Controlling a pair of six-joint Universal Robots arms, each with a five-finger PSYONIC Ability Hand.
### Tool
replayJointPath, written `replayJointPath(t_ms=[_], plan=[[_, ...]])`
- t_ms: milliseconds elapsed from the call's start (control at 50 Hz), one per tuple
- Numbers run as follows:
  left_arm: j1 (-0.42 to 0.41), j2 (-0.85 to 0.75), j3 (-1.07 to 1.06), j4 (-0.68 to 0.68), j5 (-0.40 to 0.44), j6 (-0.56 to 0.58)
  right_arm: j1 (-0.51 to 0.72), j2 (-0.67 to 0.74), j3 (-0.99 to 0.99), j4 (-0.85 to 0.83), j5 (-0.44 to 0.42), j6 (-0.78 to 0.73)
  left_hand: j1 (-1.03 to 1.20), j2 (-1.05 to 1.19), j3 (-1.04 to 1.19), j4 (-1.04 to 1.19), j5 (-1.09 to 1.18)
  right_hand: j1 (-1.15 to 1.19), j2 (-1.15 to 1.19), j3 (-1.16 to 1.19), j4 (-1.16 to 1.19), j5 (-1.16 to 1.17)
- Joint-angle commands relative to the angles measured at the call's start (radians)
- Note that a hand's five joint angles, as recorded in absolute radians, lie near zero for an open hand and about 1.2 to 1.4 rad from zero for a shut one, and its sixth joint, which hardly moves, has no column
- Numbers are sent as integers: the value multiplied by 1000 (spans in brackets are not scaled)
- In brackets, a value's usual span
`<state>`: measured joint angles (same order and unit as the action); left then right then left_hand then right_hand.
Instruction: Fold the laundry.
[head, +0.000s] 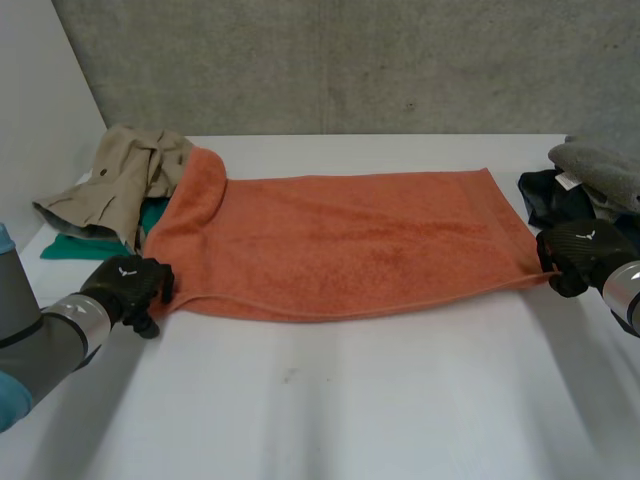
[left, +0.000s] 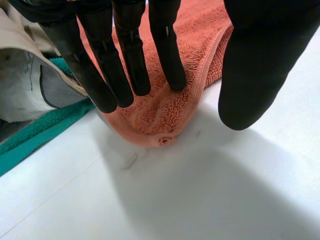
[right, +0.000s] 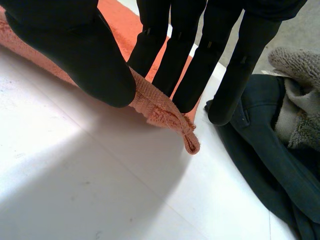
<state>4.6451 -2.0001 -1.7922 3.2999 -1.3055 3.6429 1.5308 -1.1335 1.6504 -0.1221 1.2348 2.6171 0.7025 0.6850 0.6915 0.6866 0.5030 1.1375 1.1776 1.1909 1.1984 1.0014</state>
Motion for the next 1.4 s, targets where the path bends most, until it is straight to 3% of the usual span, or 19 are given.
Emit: replayJointPath(t_ms=[20,380,680,720,760,840,920,980,1000,1080,1120,1160,1260,1400], plan=[[-12,-69,43,29,-9,2,0,0,2,-1,0,-2,66,83,77,82,91,259,219,205,198,220],[-58,-109,82,208,-112,5,0,3,3,-1,0,-8,104,122,115,120,129,259,219,205,198,220],[-57,-160,105,253,-118,49,2,6,6,2,0,-14,80,98,91,96,105,259,219,205,198,220],[-54,-161,105,251,-115,59,2,6,5,2,0,-16,308,326,319,324,333,259,219,205,198,220],[-51,-155,102,248,-112,62,0,4,3,2,2,-16,689,706,700,705,714,259,219,205,198,220],[-45,-102,70,205,-110,65,-6,-6,2,22,5,-16,694,711,705,710,719,259,219,205,198,220],[-35,51,-34,22,-104,104,-24,-48,-1,123,-1,-48,694,711,705,710,719,259,219,205,198,220],[-28,157,-97,-136,-101,161,-70,-100,-11,333,-6,-146,694,711,705,710,719,259,219,205,198,220],[-17,229,-134,-245,-103,202,-89,-112,-15,398,-3,-182,694,711,705,710,719,259,219,205,198,220],[39,366,-205,-481,-92,311,-193,-155,-20,791,2,-481,694,711,705,710,719,259,219,205,198,220],[63,397,-217,-529,-69,345,-218,-158,-20,881,2,-587,694,711,705,710,719,259,219,205,198,220],[83,412,-220,-530,-26,385,-224,-154,-20,904,9,-673,694,711,705,710,719,259,219,205,198,220],[49,365,-164,-479,-21,381,-181,-134,-50,825,14,-608,694,711,705,710,719,259,219,205,198,220],[-95,220,28,-274,-124,185,-103,-43,-107,545,-15,-453,694,711,705,710,719,259,219,205,198,220]])
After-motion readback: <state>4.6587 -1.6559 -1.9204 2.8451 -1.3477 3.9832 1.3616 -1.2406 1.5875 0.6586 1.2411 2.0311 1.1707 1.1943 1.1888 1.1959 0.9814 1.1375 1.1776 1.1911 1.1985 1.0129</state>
